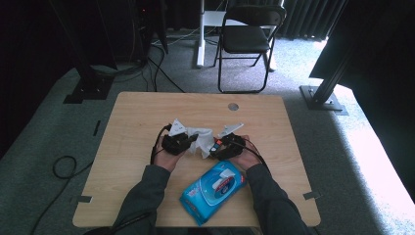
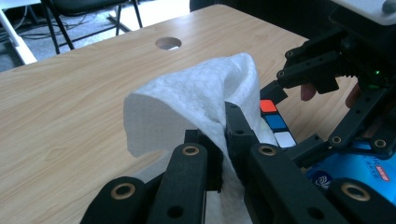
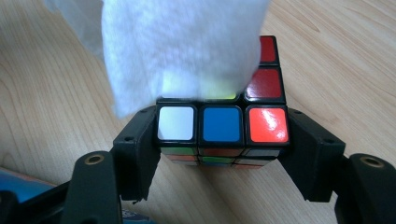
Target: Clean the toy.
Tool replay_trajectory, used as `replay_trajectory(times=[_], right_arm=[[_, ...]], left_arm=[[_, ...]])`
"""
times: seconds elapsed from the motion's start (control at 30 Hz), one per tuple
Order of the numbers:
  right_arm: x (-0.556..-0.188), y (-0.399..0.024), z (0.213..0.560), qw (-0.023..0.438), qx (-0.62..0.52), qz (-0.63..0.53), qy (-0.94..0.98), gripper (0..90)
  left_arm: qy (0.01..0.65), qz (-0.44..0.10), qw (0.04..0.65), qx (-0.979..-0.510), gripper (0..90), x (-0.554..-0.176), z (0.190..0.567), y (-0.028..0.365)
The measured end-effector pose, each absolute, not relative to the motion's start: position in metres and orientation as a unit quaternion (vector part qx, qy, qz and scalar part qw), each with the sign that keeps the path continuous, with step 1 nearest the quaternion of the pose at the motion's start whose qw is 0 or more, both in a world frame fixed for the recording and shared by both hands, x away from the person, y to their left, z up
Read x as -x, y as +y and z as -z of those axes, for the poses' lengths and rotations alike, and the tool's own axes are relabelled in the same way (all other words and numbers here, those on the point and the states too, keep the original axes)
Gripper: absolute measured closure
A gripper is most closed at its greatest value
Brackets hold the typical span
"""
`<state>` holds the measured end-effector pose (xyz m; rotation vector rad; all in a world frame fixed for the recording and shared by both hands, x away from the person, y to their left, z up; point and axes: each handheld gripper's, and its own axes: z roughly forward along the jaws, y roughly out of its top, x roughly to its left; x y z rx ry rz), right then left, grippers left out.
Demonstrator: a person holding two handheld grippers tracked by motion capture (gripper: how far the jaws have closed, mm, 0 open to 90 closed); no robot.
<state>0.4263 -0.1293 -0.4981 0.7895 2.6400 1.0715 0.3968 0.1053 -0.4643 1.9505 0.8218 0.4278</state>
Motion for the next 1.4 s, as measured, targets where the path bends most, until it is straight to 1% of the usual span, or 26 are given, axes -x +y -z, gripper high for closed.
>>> replay_trajectory(times=[0.77,1.4], right_arm=[[-0.422,-0.126,0.496,0.099,-0.252,-0.356,0.895,34.1],[-0.421,-0.121,0.497,0.098,-0.245,-0.36,0.895,34.2]], left_arm=[[0.315,-0.163,0.424,-0.834,87.9,-0.409,0.483,0.07],[0.283,-0.152,0.425,-0.846,87.9,-0.405,0.482,0.05]])
